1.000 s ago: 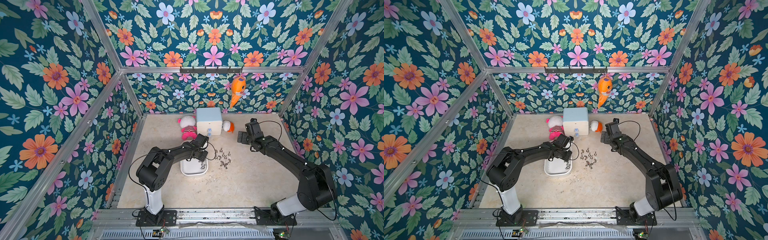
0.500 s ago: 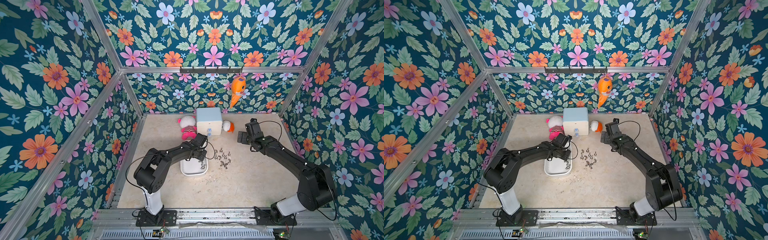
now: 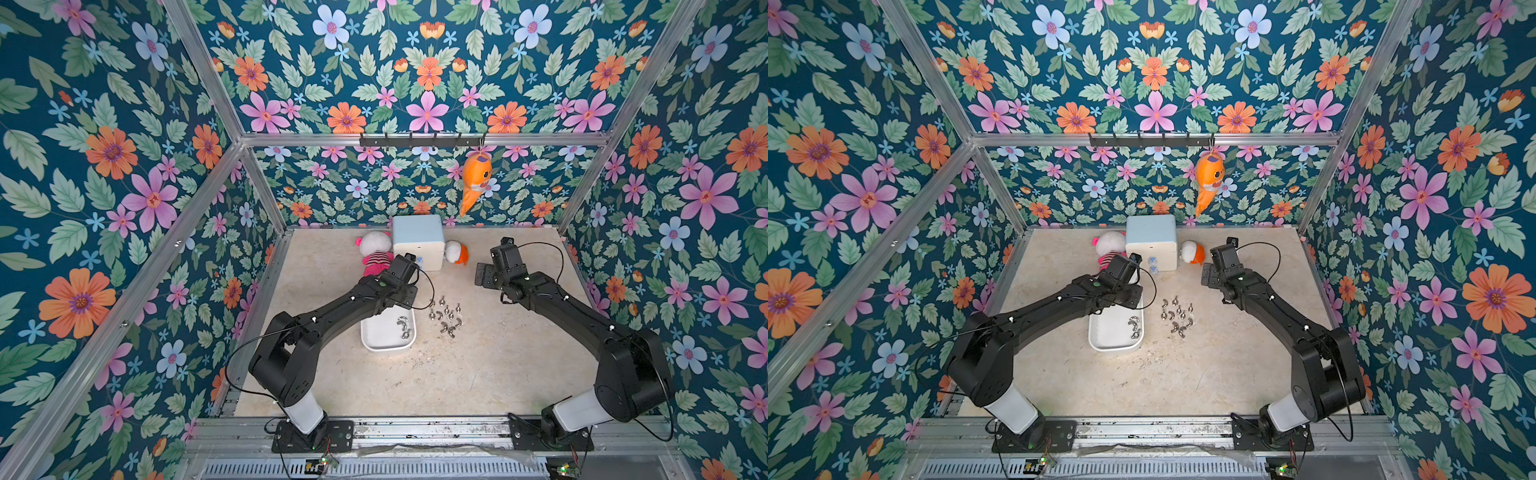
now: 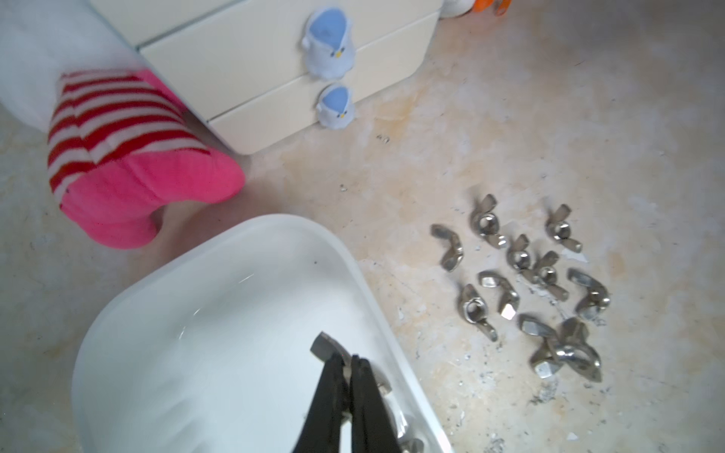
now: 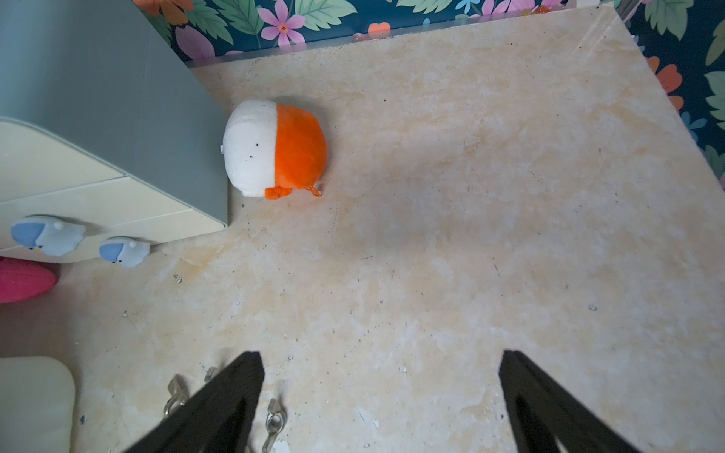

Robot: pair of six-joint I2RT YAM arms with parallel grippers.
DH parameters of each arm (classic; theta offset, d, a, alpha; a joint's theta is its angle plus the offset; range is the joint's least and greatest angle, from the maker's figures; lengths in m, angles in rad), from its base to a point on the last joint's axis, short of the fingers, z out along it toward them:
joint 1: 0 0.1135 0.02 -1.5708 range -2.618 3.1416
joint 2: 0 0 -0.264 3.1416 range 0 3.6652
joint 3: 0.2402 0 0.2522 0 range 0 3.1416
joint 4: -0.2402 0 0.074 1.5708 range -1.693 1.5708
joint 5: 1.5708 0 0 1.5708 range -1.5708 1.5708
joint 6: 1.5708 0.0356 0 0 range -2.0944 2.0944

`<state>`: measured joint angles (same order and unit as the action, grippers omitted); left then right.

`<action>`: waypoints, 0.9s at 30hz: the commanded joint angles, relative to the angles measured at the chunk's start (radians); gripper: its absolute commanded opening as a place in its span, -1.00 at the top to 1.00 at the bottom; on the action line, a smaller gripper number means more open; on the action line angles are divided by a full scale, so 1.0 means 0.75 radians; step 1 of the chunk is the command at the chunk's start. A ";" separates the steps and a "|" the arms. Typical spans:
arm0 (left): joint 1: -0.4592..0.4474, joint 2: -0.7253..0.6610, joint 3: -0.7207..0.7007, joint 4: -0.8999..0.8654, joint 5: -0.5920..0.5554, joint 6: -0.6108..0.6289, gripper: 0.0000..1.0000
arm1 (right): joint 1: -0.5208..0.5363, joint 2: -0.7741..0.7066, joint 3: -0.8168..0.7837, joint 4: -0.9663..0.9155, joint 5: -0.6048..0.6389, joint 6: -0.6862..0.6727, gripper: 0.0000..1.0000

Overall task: Take out the wing nut from the storage box
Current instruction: Pick up the wing nut from the storage box, then place the wing nut at the center of the board.

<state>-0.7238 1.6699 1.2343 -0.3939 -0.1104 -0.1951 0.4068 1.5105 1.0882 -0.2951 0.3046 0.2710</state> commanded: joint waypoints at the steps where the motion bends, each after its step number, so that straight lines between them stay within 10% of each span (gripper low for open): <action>1: -0.042 0.018 0.063 -0.079 -0.082 -0.054 0.89 | 0.002 -0.001 0.002 0.001 -0.001 0.015 -0.99; 27: -0.174 0.392 0.440 -0.215 -0.291 -0.486 0.90 | 0.002 -0.005 0.003 0.013 -0.004 0.005 -0.99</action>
<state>-0.8520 1.9545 1.5581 -0.5346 -0.2909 -0.5236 0.4068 1.5105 1.0882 -0.2943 0.3042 0.2710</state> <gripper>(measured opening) 0.100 0.993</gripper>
